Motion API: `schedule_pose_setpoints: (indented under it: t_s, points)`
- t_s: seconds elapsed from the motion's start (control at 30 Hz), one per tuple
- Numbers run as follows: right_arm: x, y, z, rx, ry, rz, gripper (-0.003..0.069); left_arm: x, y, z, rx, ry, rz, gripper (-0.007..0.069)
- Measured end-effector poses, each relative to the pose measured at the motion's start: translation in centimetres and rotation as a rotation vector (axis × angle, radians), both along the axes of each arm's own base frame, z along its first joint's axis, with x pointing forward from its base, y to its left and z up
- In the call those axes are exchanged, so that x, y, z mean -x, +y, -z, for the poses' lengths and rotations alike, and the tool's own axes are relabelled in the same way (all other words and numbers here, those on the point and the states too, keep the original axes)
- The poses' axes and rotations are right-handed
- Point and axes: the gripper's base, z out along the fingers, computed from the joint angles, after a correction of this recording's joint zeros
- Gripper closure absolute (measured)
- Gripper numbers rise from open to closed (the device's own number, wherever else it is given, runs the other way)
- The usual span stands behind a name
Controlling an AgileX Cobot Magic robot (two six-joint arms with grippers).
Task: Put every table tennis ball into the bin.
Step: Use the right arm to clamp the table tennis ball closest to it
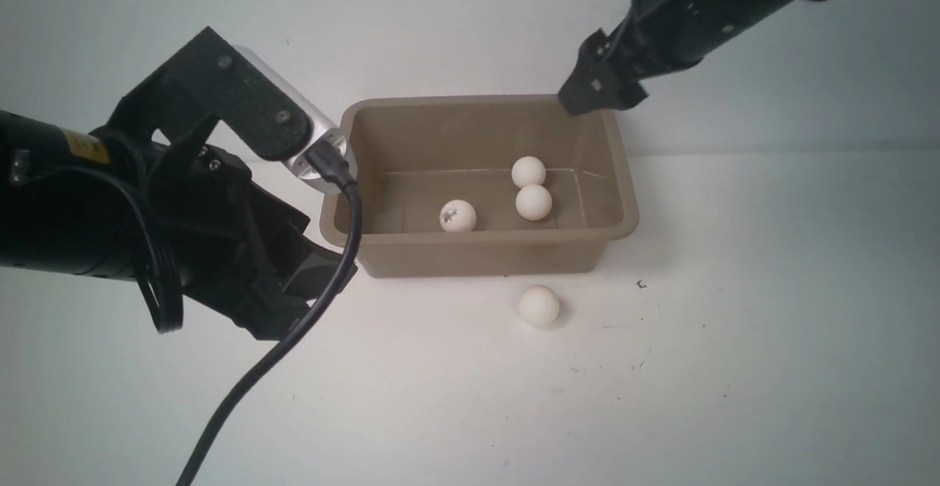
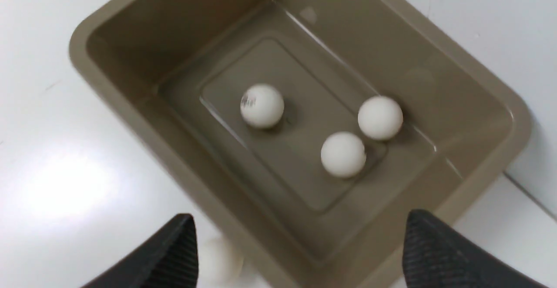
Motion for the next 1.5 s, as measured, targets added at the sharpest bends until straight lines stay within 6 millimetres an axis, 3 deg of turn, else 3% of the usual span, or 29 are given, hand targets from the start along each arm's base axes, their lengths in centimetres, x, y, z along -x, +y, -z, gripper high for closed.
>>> schedule_pose_setpoints:
  t_s: [0.13,0.4,0.57,0.73,0.77,0.83,0.93,1.1,1.5]
  points:
    - [1.6,-0.5,-1.1,0.015,0.06,0.008,0.0089,0.0,0.0,0.0,0.001,-0.003,-0.002,0.023]
    - [2.5,-0.9,-2.0,0.012,0.084,0.026,0.0089,-0.1,0.0,-0.1,0.005,-0.016,-0.008,0.023]
    - [3.6,-0.9,-1.8,-0.028,0.129,0.033,0.0089,-0.1,0.0,-0.1,0.005,-0.016,-0.008,0.023]
    - [4.6,-0.8,1.1,-0.03,0.241,0.015,0.0089,-0.1,0.0,-0.1,0.005,-0.016,-0.008,0.023]
    - [5.0,-0.8,3.0,-0.025,0.303,0.005,0.0089,-0.1,0.0,-0.1,0.005,-0.016,-0.008,0.023]
    - [5.3,-0.8,4.2,-0.023,0.34,-0.002,0.0089,-0.1,0.0,-0.1,0.005,-0.016,-0.008,0.023]
    - [6.4,-0.6,8.1,-0.056,0.434,-0.021,0.0089,-0.1,0.0,-0.1,0.005,-0.016,-0.008,0.023]
    - [6.4,-0.3,11.6,-0.175,0.357,0.049,0.0089,-0.1,0.0,-0.1,0.005,-0.016,-0.008,0.023]
    - [4.8,0.1,15.1,-0.281,0.235,0.161,0.0089,-0.5,-0.1,0.3,-0.001,0.001,-0.009,0.023]
